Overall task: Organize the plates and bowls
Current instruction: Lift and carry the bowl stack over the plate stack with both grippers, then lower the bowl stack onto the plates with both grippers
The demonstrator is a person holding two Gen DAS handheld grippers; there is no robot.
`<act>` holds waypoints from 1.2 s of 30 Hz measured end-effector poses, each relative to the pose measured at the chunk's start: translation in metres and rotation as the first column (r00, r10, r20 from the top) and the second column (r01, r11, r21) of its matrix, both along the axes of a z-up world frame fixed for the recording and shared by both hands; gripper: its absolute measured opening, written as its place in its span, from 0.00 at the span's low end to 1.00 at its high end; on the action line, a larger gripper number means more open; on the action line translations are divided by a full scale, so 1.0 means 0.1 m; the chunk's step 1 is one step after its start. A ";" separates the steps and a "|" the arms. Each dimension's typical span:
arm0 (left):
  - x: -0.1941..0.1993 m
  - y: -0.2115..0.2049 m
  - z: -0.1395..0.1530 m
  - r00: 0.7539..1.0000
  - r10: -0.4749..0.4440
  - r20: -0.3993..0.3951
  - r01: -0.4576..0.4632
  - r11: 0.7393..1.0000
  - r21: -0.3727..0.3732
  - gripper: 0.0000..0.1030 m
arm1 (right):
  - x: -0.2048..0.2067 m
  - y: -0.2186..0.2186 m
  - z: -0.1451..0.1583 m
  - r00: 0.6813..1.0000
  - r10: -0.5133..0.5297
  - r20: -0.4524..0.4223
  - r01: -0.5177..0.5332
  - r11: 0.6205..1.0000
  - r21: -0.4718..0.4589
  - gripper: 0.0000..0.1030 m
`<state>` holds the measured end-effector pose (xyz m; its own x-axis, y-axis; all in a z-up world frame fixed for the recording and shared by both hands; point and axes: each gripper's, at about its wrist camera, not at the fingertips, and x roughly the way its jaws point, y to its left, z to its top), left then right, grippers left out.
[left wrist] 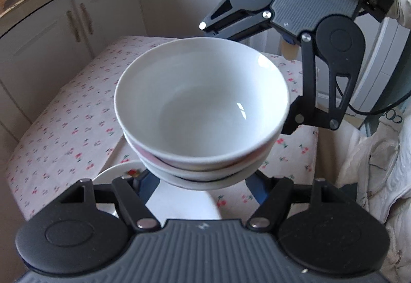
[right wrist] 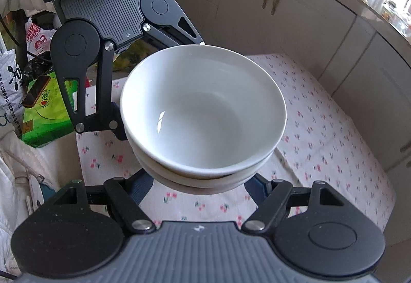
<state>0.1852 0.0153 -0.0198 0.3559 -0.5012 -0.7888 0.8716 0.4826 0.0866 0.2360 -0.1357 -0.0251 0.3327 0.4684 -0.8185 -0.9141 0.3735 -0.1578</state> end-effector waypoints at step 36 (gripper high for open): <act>0.26 0.93 -0.36 0.981 0.179 -0.079 -0.182 0.983 -0.038 0.70 | 0.58 1.06 -0.43 0.992 0.098 -0.078 -0.101 0.994 -0.039 0.79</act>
<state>0.2108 0.1087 -0.0556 0.3846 -0.4695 -0.7948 0.7730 0.6344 -0.0007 0.2940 -0.0295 -0.0678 0.2223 0.4596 -0.8599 -0.9563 0.2747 -0.1004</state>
